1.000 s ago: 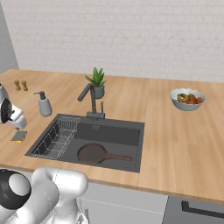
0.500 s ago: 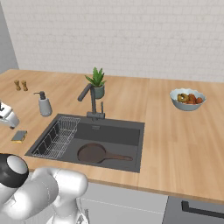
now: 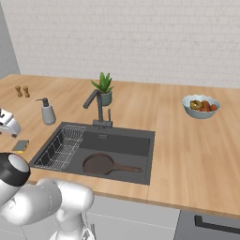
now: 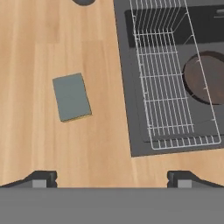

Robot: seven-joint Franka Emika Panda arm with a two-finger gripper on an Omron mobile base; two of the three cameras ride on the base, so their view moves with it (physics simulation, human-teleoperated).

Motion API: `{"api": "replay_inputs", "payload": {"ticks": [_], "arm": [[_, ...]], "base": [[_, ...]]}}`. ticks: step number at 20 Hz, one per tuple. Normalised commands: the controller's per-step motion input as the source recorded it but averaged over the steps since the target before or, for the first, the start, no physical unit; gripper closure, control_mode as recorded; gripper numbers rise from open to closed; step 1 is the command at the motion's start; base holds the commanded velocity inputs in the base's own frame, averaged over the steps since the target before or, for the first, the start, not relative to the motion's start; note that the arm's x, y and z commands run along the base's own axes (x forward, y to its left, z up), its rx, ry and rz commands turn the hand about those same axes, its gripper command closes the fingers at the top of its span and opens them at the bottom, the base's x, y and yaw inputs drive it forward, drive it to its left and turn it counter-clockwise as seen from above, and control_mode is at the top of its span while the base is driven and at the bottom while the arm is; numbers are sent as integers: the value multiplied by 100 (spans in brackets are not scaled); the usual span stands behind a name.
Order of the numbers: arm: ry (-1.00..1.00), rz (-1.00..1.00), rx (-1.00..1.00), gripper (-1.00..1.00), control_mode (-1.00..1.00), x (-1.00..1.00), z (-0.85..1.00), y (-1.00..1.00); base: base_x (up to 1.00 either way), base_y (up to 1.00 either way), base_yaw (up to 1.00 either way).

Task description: Pick the pan and sponge and place them into the sink. Then turn on the water.

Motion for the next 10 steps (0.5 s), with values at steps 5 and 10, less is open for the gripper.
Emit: {"api": "replay_inputs", "payload": {"ticks": [5,10], "arm": [[2,0,0,-100,-100,23,-25,22],[8,0,0,-100,-100,29,-17,22]], "base": [[0,0,0],[0,0,0]]}}
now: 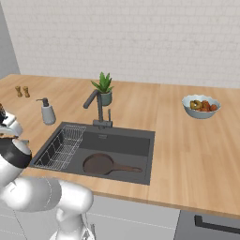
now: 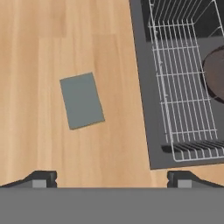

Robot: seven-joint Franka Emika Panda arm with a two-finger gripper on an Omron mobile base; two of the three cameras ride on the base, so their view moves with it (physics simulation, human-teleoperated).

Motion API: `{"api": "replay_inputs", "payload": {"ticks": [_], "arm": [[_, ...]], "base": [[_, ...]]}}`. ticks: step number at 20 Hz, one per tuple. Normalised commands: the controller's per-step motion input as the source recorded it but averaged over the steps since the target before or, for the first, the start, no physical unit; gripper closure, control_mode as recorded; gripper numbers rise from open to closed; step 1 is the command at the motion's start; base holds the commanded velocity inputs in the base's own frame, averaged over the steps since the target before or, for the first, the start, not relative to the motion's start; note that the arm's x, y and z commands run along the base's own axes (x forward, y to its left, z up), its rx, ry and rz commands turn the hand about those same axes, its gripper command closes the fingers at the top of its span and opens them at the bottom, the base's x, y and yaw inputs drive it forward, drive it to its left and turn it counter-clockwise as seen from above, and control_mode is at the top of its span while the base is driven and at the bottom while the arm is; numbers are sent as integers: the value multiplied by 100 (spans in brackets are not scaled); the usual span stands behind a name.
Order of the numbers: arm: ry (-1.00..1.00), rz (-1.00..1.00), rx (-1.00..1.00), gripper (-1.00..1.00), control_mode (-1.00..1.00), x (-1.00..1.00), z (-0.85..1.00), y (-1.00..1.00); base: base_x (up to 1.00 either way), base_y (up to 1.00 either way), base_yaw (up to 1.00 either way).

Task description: Pick the pan and sponge and place them into the sink. Then turn on the water.

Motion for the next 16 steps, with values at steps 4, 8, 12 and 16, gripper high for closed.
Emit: {"api": "replay_inputs", "payload": {"ticks": [4,8,12,16], "arm": [[8,0,-1,-100,-100,34,-29,15],[5,0,-2,-100,-100,33,-31,16],[3,0,-3,-100,-100,33,-28,21],[3,0,-3,-100,-100,34,-26,26]], "base": [[0,0,0],[0,0,0],[0,0,0],[0,0,0]]}}
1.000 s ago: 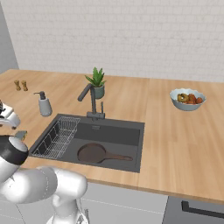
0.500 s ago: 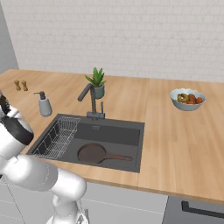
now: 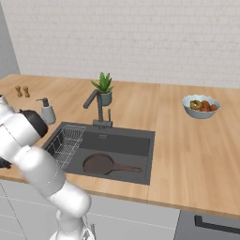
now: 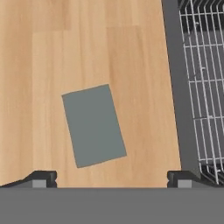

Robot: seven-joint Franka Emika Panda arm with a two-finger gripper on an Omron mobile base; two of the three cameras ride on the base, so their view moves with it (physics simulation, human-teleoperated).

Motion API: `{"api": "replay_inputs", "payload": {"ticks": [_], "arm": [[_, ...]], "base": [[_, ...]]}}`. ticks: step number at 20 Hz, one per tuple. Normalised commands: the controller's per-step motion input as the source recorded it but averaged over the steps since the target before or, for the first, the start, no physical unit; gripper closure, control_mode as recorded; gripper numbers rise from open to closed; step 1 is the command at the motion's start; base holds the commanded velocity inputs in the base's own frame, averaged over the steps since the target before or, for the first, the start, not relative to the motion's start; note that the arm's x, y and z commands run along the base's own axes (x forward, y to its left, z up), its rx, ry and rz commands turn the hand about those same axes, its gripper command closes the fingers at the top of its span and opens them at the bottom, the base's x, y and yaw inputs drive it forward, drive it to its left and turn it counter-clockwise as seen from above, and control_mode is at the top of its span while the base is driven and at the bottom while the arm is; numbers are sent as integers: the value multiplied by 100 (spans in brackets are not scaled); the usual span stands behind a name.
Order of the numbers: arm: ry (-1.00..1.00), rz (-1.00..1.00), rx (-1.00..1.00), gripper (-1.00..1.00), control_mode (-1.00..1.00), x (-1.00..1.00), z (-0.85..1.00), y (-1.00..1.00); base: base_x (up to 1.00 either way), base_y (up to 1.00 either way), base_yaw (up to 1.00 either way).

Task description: Pick the pan and sponge and place them into the sink. Then turn on the water.

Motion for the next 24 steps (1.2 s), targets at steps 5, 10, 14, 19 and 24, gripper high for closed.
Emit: {"api": "replay_inputs", "payload": {"ticks": [5,10,14,19,24], "arm": [[3,0,-2,-100,-100,35,-23,28],[5,0,-2,-100,-100,32,-26,26],[2,0,-5,-100,-100,3,-16,19],[8,0,-14,-100,-100,17,0,44],[13,0,-20,-100,-100,43,5,60]], "base": [[0,0,0],[0,0,0],[0,0,0],[0,0,0],[0,0,0]]}}
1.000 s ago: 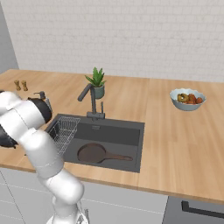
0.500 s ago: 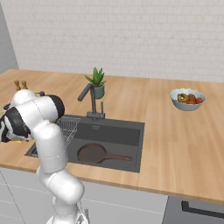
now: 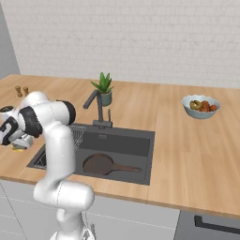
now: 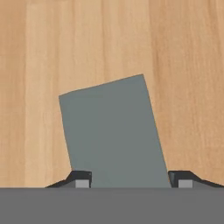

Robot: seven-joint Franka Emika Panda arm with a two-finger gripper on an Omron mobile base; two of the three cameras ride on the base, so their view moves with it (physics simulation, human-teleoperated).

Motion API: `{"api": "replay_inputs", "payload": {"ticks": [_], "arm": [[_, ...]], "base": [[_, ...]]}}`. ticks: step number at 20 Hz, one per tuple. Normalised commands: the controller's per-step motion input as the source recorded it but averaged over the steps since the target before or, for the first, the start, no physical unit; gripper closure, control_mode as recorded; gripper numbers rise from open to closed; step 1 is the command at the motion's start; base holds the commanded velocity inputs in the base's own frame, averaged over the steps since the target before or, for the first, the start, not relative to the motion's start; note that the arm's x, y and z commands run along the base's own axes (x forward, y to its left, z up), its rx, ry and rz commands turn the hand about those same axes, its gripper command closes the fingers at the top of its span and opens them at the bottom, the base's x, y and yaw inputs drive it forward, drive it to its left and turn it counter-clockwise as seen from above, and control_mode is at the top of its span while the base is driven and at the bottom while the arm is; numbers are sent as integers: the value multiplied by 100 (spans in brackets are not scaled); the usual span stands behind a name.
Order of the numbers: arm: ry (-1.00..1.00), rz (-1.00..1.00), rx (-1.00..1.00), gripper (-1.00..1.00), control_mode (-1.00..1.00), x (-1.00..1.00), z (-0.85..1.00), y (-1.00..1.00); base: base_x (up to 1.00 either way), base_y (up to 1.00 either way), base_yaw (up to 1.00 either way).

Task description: Pick the pan and sponge and place them into the sink. Then turn on the water.

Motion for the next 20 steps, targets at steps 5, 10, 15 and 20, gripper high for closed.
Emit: {"api": "replay_inputs", "payload": {"ticks": [5,10,15,20], "arm": [[6,0,-26,-100,-100,26,-9,67],[0,0,-26,-100,-100,0,-40,13],[0,0,-16,-100,-100,0,-10,-16],[0,0,-11,-100,-100,-1,-5,-39]], "base": [[0,0,0],[0,0,0],[0,0,0],[0,0,0]]}}
